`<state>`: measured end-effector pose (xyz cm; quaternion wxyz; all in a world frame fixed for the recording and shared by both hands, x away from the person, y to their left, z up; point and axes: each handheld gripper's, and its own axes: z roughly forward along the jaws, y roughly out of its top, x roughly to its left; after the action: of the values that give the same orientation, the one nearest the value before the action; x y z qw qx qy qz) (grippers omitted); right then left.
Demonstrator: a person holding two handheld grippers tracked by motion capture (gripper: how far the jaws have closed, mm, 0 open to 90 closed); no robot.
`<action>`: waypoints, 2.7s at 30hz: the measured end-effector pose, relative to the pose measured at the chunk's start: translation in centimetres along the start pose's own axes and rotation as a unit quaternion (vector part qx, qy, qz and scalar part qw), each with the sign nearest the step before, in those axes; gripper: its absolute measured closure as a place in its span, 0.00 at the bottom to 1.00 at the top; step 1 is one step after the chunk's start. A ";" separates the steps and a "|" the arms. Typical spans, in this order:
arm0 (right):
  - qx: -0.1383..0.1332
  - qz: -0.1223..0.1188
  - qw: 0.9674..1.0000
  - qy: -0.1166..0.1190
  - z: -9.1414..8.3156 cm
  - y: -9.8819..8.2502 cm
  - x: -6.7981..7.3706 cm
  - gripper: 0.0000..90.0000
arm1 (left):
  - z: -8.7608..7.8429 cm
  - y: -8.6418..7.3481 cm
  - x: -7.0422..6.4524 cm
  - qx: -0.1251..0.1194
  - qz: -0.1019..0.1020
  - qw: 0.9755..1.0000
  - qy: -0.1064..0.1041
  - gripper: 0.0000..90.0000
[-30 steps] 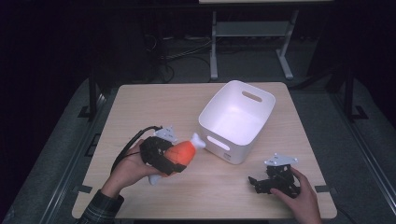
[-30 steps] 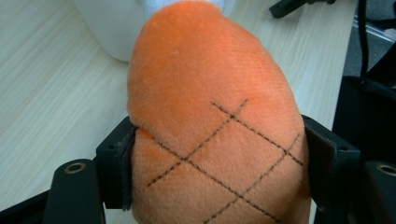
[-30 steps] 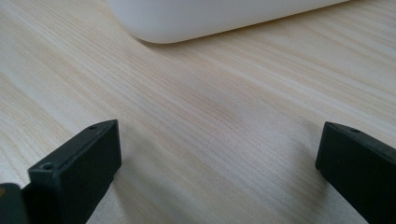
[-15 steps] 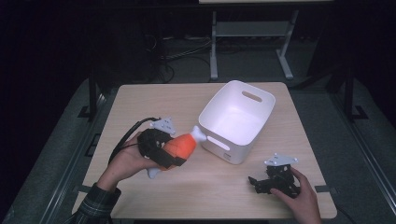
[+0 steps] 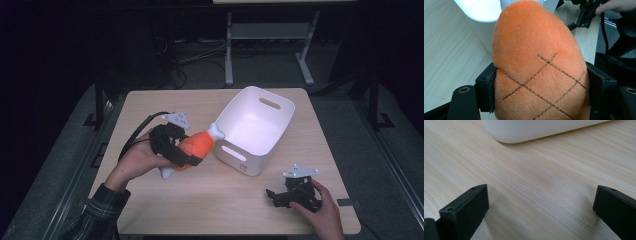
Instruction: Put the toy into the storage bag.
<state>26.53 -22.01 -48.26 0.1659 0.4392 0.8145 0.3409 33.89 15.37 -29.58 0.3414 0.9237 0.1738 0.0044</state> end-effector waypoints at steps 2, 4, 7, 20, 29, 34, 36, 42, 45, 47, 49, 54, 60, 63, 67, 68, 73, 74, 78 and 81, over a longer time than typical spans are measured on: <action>0.000 0.000 1.000 0.000 0.0 0.0 0.0 0.00 | 0.0 0.6 0.2 -0.001 -0.001 1.000 0.002 0.28; 0.000 0.000 1.000 0.000 0.0 0.0 0.0 0.00 | -0.1 0.9 0.2 -0.001 0.002 1.000 0.002 0.28; 0.000 0.000 1.000 0.000 0.0 0.0 0.0 0.00 | 0.0 1.8 0.5 0.000 0.006 1.000 0.007 0.28; 0.000 0.000 1.000 0.000 0.0 0.0 0.0 0.00 | 0.3 4.3 1.5 0.001 0.013 1.000 0.013 0.28; 0.000 0.001 1.000 0.000 0.0 0.0 0.0 0.00 | 1.1 6.2 2.5 -0.001 0.009 1.000 0.015 0.28; 0.001 0.000 1.000 0.000 0.0 0.0 0.0 0.00 | 1.6 7.5 2.9 0.003 0.015 1.000 0.022 0.28; 0.000 0.000 1.000 0.000 0.0 0.0 0.0 0.00 | 1.9 8.4 3.2 0.004 0.014 1.000 0.024 0.28; 0.001 0.001 1.000 0.000 0.0 0.0 0.0 0.00 | 2.7 9.8 3.5 0.006 0.017 0.999 0.027 0.28; 0.001 0.001 1.000 0.000 0.0 0.0 0.0 0.00 | 2.9 10.2 3.8 0.006 0.017 0.999 0.028 0.28; 0.001 0.000 1.000 0.000 0.0 0.0 0.0 0.00 | 3.2 10.6 4.0 0.003 0.013 0.999 0.030 0.28; 0.002 0.001 1.000 -0.001 0.0 0.0 0.0 0.00 | 3.4 10.9 4.2 0.005 0.013 0.999 0.033 0.28; 0.002 0.003 1.000 0.000 0.0 0.0 0.1 0.00 | 4.1 11.6 4.9 0.005 0.012 0.999 0.040 0.28; 0.002 0.003 1.000 0.000 0.0 0.0 0.1 0.00 | 4.9 12.7 5.6 0.005 0.006 0.999 0.046 0.28; 0.002 0.003 1.000 0.000 0.0 0.0 0.1 0.00 | 5.2 13.2 6.0 0.002 0.002 0.999 0.049 0.28; 0.002 0.003 1.000 0.001 0.0 0.0 0.1 0.00 | 5.9 13.8 6.3 0.002 -0.003 0.999 0.054 0.28; 0.002 0.003 1.000 0.001 0.0 0.0 0.1 0.00 | 6.0 13.9 6.4 -0.001 -0.005 0.998 0.055 0.28; 0.002 0.003 1.000 0.001 0.0 0.0 0.1 0.00 | 6.8 14.3 6.9 -0.001 -0.013 0.998 0.059 0.28; 0.002 0.003 1.000 0.001 0.0 0.0 0.1 0.00 | 6.9 14.4 7.1 0.001 -0.012 0.998 0.059 0.28; 0.002 0.003 1.000 0.001 0.0 0.0 0.1 0.00 | 8.0 14.6 7.4 0.003 -0.022 0.998 0.059 0.27; 0.002 0.003 1.000 0.001 0.0 0.0 0.1 0.00 | 8.8 14.8 7.4 0.008 -0.024 0.998 0.061 0.27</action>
<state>26.49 -21.97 -48.24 0.1634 0.4415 0.8142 0.3398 46.67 1.76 -27.80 0.3230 0.9200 0.2160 0.0511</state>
